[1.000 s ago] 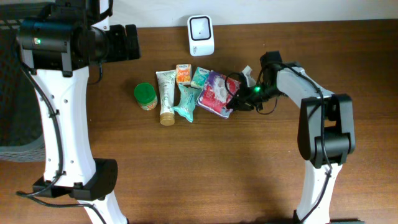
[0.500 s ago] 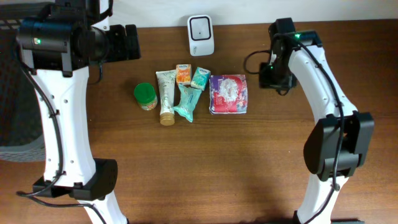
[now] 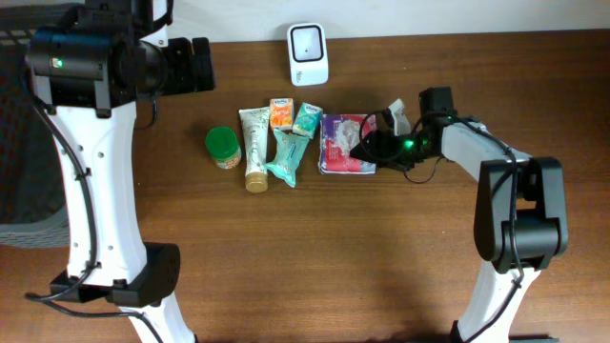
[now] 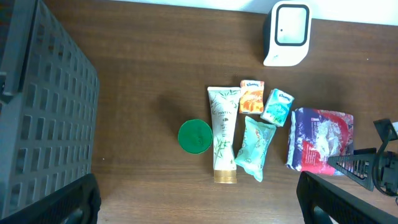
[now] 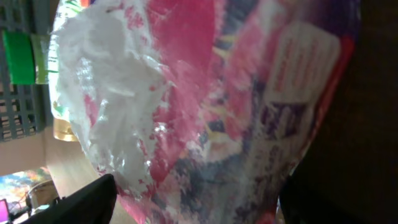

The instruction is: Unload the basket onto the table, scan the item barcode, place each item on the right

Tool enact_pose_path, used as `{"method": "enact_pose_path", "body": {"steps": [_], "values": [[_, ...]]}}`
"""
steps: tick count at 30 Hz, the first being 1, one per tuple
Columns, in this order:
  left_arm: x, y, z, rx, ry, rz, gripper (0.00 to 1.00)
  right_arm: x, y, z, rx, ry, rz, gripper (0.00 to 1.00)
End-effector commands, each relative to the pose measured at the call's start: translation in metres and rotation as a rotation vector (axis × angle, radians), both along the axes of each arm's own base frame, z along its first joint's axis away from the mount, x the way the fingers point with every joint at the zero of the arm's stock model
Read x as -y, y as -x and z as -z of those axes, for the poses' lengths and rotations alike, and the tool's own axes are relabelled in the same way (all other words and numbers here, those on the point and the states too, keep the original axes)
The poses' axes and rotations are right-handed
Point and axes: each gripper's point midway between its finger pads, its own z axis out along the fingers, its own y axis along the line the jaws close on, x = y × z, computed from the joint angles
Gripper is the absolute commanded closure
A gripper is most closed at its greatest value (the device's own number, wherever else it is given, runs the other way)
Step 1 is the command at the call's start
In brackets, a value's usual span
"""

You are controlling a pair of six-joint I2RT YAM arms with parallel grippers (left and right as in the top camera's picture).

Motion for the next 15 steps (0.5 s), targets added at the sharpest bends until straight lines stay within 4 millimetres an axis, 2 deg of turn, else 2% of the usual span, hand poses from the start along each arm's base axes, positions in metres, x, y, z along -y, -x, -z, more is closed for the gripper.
{"method": "enact_pose_path", "body": {"steps": [1,2,6,8,10,11,13,14,15], "values": [[-0.001,0.003,-0.007,0.022,-0.009,0.010,0.01,-0.003,-0.002,0.004,-0.031,0.014,0.048,0.33],[-0.001,0.003,-0.007,0.022,-0.009,0.010,0.01,0.000,-0.004,0.009,-0.040,0.050,0.070,0.38],[-0.001,0.003,-0.007,0.022,-0.009,0.010,0.01,-0.010,-0.004,0.012,-0.027,0.082,0.057,0.42],[-0.001,0.003,-0.007,0.022,-0.009,0.010,0.01,-0.016,-0.004,0.017,-0.017,0.118,0.053,0.24],[-0.001,0.003,-0.007,0.022,-0.009,0.010,0.01,-0.017,-0.002,0.025,-0.032,0.136,0.052,0.22],[-0.001,0.003,-0.007,0.022,-0.009,0.010,0.01,-0.018,-0.002,0.028,-0.042,0.136,0.055,0.28],[-0.001,0.003,-0.007,0.022,-0.009,0.010,0.01,-0.018,0.000,0.036,-0.061,0.140,0.059,0.66],[-0.001,0.003,-0.007,0.022,-0.009,0.010,0.01,-0.017,-0.001,0.037,-0.059,0.144,0.060,0.93],[-0.001,0.003,-0.007,0.022,-0.009,0.010,0.01,-0.017,-0.004,0.035,-0.055,0.142,0.067,0.96]]}}
